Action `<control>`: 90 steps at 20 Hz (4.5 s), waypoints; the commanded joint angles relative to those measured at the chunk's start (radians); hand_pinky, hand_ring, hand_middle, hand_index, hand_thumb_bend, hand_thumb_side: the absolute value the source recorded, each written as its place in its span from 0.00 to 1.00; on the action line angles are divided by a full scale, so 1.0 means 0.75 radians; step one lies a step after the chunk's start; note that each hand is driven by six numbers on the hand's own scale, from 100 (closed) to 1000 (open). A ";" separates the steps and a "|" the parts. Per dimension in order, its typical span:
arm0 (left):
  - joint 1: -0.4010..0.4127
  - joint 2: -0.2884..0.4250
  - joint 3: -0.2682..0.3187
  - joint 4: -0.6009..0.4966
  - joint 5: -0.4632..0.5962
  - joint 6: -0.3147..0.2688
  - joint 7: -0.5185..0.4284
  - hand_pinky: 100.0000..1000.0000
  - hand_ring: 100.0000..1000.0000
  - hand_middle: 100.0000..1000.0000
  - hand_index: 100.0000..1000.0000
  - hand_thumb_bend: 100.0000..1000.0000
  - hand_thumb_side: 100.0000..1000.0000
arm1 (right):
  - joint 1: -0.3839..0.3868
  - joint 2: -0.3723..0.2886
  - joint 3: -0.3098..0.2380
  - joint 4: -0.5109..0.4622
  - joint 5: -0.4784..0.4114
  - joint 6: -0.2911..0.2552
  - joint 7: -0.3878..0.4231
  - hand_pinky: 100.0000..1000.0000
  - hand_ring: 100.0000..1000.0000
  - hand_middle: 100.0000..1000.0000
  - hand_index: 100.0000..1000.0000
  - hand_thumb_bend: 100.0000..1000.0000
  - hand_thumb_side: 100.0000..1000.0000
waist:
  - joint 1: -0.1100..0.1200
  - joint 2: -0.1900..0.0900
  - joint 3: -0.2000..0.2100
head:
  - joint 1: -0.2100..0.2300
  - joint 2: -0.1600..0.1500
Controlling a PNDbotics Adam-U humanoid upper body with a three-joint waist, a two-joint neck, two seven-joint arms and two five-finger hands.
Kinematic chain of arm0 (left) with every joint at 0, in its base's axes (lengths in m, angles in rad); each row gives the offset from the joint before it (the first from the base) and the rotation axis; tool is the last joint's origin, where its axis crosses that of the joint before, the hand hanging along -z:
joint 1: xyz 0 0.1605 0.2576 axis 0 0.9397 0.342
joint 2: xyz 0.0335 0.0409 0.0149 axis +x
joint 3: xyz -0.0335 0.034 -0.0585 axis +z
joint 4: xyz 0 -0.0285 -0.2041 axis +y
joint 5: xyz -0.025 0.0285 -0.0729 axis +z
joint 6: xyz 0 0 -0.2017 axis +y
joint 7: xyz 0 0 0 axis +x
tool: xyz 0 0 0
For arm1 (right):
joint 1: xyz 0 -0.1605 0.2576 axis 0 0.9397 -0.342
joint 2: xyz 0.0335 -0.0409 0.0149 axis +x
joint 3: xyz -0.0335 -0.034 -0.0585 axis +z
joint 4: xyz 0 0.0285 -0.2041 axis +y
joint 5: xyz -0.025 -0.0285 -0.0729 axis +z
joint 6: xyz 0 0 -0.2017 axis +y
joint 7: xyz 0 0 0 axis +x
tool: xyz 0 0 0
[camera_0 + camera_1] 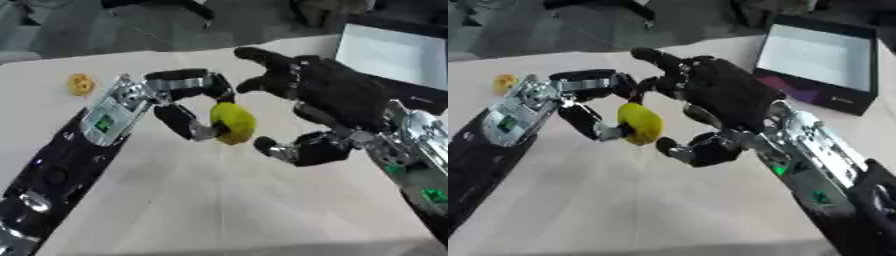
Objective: Pick up the objects with one hand, pass them to the other hand, and then place them into the box on the other side of the table.
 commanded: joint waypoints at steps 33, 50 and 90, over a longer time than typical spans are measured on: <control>-0.078 -0.031 -0.038 -0.147 0.195 0.036 -0.107 0.61 0.39 0.35 0.52 0.00 0.12 | 0.002 -0.001 0.006 -0.025 0.004 0.000 0.145 0.67 0.68 1.00 0.61 0.13 0.00 | -0.008 -0.027 -0.004 | -0.003 -0.003; -0.061 -0.025 -0.144 -0.213 0.453 0.035 -0.107 0.68 0.49 0.47 0.67 0.34 0.47 | 0.019 -0.005 0.001 -0.025 0.016 0.087 -0.020 0.59 0.56 1.00 0.13 0.00 0.00 | -0.008 -0.025 -0.006 | -0.005 -0.003; -0.063 -0.013 0.228 0.228 0.357 0.165 -0.107 0.68 0.53 0.51 0.69 0.19 0.84 | 0.051 -0.017 -0.022 -0.025 0.011 0.071 -0.140 0.56 0.54 1.00 0.11 0.00 0.00 | -0.019 -0.023 0.006 | -0.029 -0.003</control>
